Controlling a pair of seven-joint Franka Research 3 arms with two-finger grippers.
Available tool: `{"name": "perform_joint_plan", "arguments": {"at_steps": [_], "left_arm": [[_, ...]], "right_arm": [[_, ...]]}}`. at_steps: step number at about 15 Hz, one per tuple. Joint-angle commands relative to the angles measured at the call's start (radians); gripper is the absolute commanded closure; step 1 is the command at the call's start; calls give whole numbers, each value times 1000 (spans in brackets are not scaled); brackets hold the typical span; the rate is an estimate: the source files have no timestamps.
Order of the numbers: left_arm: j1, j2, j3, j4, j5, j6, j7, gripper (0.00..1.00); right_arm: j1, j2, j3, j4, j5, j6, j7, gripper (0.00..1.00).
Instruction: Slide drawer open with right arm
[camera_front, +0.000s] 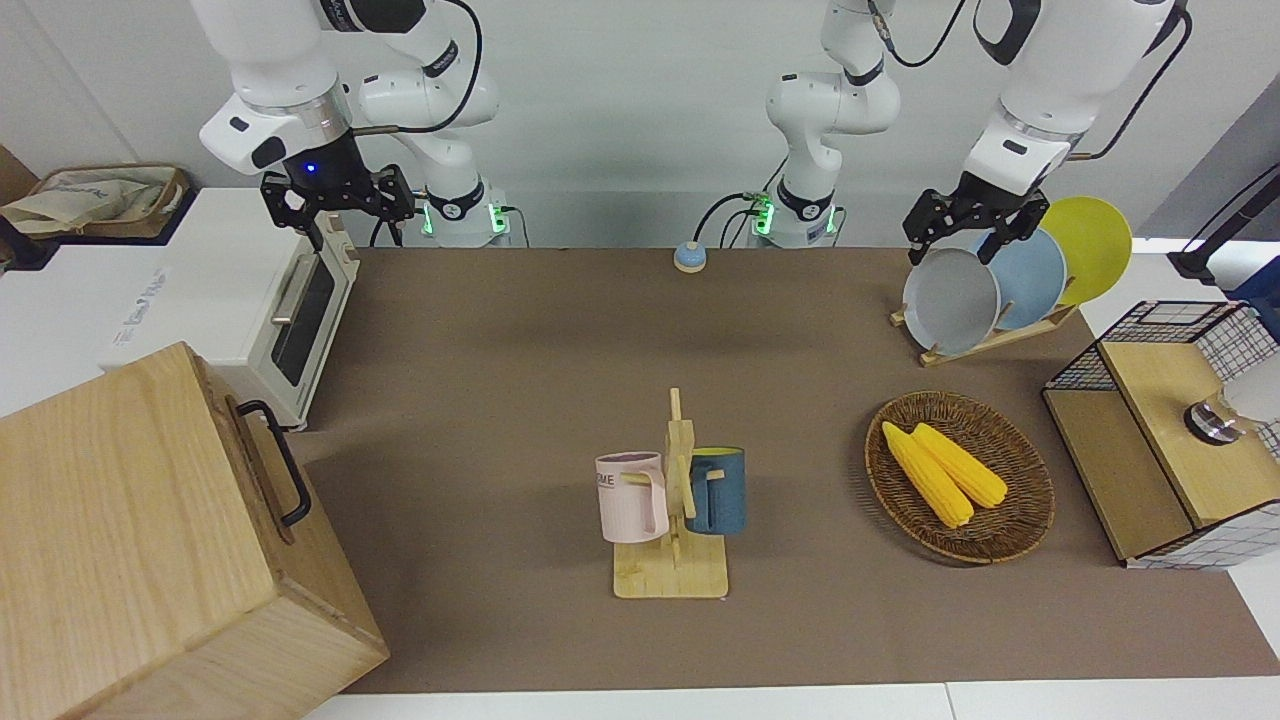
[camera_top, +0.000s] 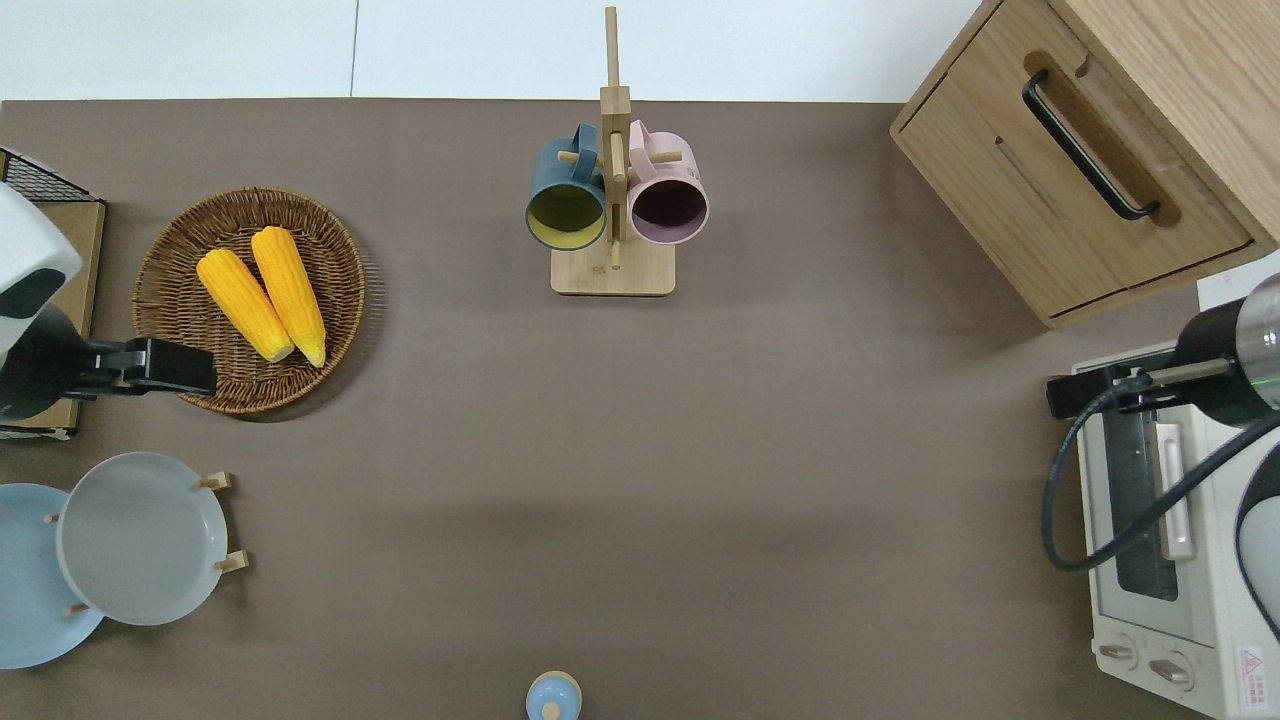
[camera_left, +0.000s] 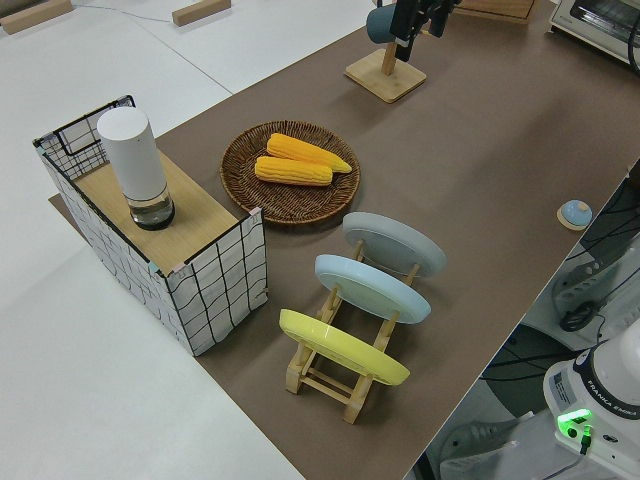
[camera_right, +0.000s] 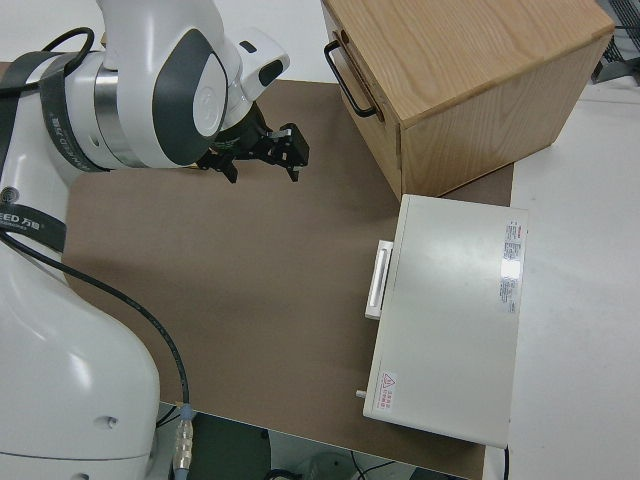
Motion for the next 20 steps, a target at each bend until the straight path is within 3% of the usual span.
{"name": "perform_joint_plan", "arguments": {"at_steps": [1, 13, 15, 18, 20], "left_arm": [[-4, -8, 4, 4, 13, -14, 1, 2], [-4, -8, 4, 2, 13, -14, 1, 5], [-4, -8, 4, 2, 13, -14, 1, 5], [-4, -8, 4, 2, 13, -14, 1, 2], [-4, -8, 4, 2, 13, -14, 1, 5]], "right_arm": [[2, 0, -5, 2, 6, -26, 10, 9], [4, 3, 13, 23, -41, -57, 11, 9], [4, 3, 33, 23, -67, -58, 14, 9], [10, 8, 119, 19, -178, -60, 98, 11], [12, 16, 131, 17, -195, -60, 137, 13]]}}
